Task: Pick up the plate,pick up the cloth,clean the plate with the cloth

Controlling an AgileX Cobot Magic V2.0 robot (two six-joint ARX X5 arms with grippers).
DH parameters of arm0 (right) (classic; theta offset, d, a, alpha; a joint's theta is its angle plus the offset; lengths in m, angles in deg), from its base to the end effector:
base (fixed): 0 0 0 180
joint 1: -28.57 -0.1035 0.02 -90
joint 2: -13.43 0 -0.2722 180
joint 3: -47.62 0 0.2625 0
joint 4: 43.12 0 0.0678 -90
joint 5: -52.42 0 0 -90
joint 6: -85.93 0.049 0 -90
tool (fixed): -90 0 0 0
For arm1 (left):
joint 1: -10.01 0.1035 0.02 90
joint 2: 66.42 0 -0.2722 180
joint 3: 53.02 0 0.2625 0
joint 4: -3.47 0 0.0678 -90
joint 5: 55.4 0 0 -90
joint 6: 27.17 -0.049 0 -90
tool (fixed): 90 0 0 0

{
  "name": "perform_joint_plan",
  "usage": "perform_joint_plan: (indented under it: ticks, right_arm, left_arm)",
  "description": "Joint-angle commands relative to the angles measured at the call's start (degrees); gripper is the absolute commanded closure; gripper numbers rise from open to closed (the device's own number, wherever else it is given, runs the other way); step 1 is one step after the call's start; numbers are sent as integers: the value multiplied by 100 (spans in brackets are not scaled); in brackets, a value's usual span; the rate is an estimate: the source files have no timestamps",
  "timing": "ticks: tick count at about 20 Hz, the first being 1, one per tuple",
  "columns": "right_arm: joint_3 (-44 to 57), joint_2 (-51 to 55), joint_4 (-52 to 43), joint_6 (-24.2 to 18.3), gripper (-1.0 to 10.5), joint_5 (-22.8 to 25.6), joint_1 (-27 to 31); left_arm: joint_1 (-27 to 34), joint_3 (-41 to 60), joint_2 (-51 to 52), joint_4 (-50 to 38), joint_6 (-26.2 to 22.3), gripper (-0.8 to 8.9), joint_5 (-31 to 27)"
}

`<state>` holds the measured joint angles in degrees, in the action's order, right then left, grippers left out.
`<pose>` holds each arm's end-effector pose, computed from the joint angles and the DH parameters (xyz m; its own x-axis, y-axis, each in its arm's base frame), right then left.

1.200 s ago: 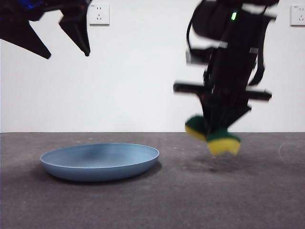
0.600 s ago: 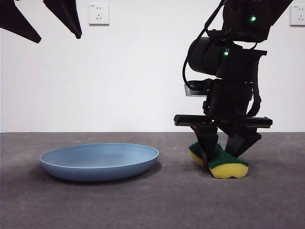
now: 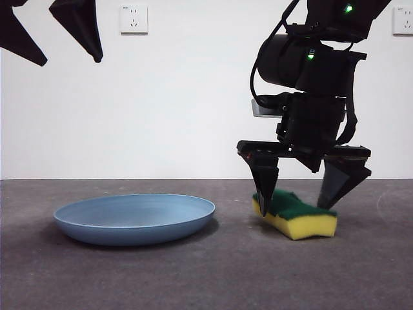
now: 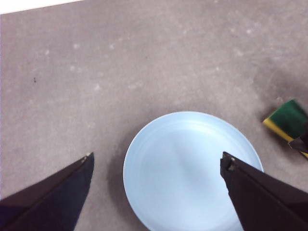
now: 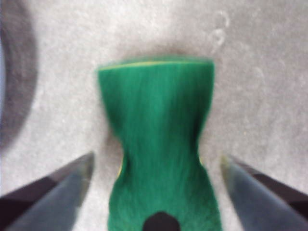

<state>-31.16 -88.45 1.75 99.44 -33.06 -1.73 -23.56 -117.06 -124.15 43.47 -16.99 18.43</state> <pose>0.3138 0.1789 0.1588 0.3626 0.1206 -0.9241 -0.2773 0.9607 0.0166 0.2001 -0.1164 0.2988 0.8198 -0.2098 -0.5328 0.2510 0.9680 0.0050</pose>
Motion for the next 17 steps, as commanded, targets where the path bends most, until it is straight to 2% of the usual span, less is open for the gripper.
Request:
perform_joint_plan:
  ticks: [1, 6, 7, 8, 9, 11, 14, 17]
  right_arm:
    - [46, 33, 37, -50, 474, -4, -2]
    - [46, 544, 39, -96, 481, 4, -2]
    - [46, 763, 44, -129, 562, 13, -2]
    - [46, 994, 83, -256, 757, 13, -2]
    - [46, 1207, 107, -472, 982, 11, -7]
    - [46, 1593, 129, -634, 955, 4, -9]
    - [155, 2096, 87, -739, 955, 2, -9]
    - [708, 2791, -363, -763, 955, 7, -13]
  left_arm:
    - [-11, 59, -9, 70, 20, 377, -28]
    - [-11, 59, -9, 79, 20, 378, -35]
    - [-11, 59, -9, 81, 17, 451, -35]
    - [-11, 59, -9, 94, 11, 681, -31]
    - [-9, 59, -9, 116, -55, 810, -31]
    - [-7, 59, -9, 120, -337, 822, -33]
    - [96, 114, 15, -20, -356, 823, -55]
    - [149, 533, 313, -625, -352, 823, -55]
